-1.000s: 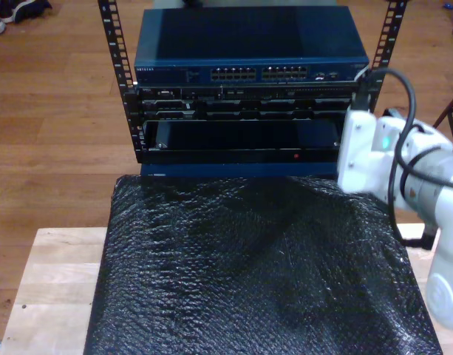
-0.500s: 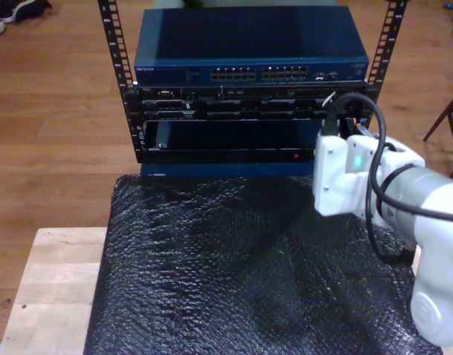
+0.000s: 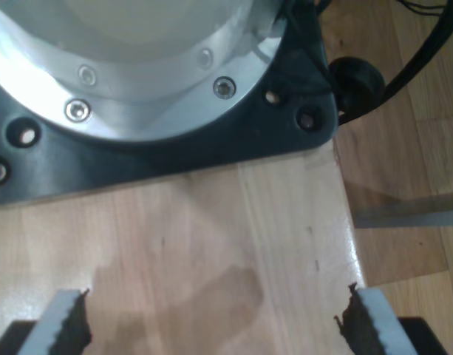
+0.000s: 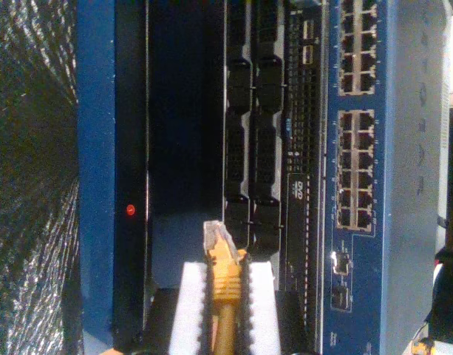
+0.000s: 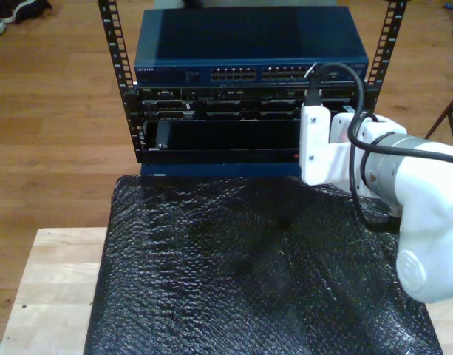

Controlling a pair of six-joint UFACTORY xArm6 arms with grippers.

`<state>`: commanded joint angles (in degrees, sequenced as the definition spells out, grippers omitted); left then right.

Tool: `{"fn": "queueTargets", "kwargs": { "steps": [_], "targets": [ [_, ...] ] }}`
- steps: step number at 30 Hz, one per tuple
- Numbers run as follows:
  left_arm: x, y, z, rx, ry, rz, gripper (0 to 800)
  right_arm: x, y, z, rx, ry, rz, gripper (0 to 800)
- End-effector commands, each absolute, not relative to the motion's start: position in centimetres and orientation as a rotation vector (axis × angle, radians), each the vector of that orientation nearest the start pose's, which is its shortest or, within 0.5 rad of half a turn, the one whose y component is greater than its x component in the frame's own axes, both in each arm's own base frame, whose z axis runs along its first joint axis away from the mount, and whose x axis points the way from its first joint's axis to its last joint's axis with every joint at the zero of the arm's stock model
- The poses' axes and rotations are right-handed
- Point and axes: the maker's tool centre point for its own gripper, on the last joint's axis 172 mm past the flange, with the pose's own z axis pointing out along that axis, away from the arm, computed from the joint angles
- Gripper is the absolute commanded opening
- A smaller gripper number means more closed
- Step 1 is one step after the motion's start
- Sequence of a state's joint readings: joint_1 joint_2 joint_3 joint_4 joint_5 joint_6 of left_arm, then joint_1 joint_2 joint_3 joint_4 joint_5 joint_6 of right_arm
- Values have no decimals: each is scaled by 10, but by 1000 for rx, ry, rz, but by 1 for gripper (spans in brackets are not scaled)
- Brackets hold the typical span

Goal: Grab the cable and plug it in

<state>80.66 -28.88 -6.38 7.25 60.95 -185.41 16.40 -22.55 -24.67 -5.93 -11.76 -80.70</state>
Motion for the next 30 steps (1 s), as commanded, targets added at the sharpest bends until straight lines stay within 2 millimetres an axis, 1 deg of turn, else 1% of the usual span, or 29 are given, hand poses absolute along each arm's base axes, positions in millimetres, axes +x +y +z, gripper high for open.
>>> {"fn": "queueTargets", "kwargs": {
  "steps": [1,3,4,6,8,10,14,18,21,22,26,28,30],
  "targets": [
    [-5,126,33,-2298,2686,-356,800,489,161,303,1406,1857,1088,0],
    [-4,126,33,-2296,2688,-356,800,489,164,301,1372,1868,1088,0],
    [-5,126,33,-2298,2686,-356,800,490,165,303,1364,1856,1106,0],
    [-5,126,33,-2298,2686,-356,800,492,167,316,1335,1816,1157,0],
    [-5,126,33,-2298,2686,-356,800,492,169,323,1311,1790,1192,0],
    [-5,126,33,-2298,2686,-356,800,492,170,325,1300,1782,1206,0],
    [-5,126,33,-2298,2686,-356,800,497,164,332,1292,1731,1245,0],
    [-5,126,33,-2298,2686,-356,800,510,148,334,1316,1643,1292,0],
    [-5,126,33,-2298,2686,-356,800,515,143,333,1348,1607,1317,0],
    [-5,126,33,-2298,2686,-356,800,516,142,331,1358,1601,1322,0],
    [-5,126,33,-2298,2686,-356,800,517,141,335,1345,1546,1374,0],
    [-5,126,33,-2298,2686,-356,800,521,143,333,1332,1532,1395,0],
    [-5,126,33,-2298,2686,-356,800,521,144,328,1324,1531,1400,0]
  ]
}}
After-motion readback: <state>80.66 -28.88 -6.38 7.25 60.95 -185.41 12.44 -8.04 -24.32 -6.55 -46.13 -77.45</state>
